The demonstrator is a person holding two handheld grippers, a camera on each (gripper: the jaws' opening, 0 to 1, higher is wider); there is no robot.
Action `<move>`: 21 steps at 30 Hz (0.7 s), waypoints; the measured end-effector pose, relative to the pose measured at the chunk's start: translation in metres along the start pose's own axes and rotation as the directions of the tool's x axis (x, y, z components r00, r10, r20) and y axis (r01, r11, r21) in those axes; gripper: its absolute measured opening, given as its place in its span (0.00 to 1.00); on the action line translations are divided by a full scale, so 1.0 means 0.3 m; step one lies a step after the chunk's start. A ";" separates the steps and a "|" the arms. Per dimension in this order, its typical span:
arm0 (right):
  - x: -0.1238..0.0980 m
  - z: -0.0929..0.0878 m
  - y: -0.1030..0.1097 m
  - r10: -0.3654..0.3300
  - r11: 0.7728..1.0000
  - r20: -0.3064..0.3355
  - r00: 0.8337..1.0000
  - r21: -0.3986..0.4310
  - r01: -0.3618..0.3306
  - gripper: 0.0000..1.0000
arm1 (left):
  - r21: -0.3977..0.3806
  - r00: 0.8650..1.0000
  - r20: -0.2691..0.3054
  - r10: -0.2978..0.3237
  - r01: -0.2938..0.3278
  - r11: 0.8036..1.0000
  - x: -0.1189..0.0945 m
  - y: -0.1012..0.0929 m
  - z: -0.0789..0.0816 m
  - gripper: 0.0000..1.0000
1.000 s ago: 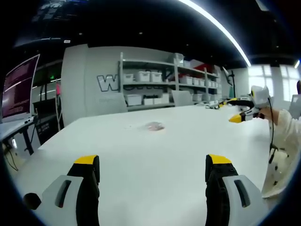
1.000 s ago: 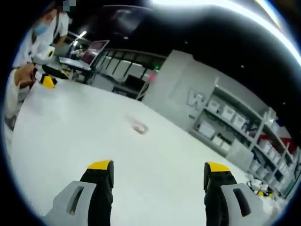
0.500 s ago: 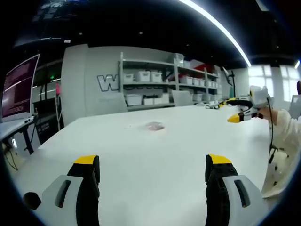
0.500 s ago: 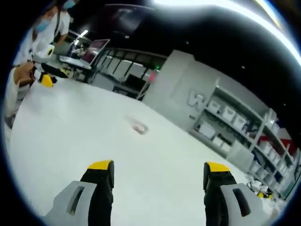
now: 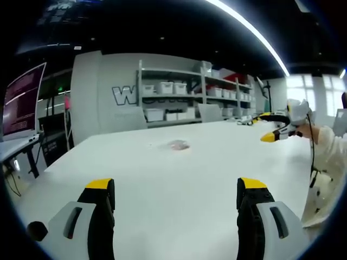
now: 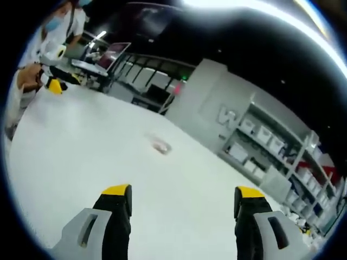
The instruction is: Open the resealable bag by pulling the two sides of the seal apart until the entire bag opening is separated and visibly accessible.
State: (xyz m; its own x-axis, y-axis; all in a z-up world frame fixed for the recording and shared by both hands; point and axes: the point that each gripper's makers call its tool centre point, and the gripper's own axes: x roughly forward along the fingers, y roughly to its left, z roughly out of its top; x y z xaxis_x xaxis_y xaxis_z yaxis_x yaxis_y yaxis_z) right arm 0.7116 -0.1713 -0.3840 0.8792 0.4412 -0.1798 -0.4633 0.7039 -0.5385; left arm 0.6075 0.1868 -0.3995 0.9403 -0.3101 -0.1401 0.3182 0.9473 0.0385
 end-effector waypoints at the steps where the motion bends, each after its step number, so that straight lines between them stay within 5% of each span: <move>1: 0.002 0.001 0.001 0.001 1.000 0.000 1.000 -0.002 -0.001 0.77 | 0.000 1.000 0.000 0.000 0.000 1.000 0.000 0.000 0.000 0.93; 21: 0.050 0.026 0.023 0.016 0.999 0.016 1.000 -0.038 -0.016 0.77 | 0.013 1.000 -0.005 -0.014 0.014 1.000 0.001 -0.019 0.008 0.92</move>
State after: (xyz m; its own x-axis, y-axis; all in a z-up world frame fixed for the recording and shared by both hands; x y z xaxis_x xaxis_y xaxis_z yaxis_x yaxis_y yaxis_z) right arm 0.7209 -0.1555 -0.3839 0.8696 0.4615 -0.1752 -0.4725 0.6753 -0.5663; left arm 0.6064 0.1811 -0.3975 0.9353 -0.3226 -0.1457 0.3325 0.9418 0.0493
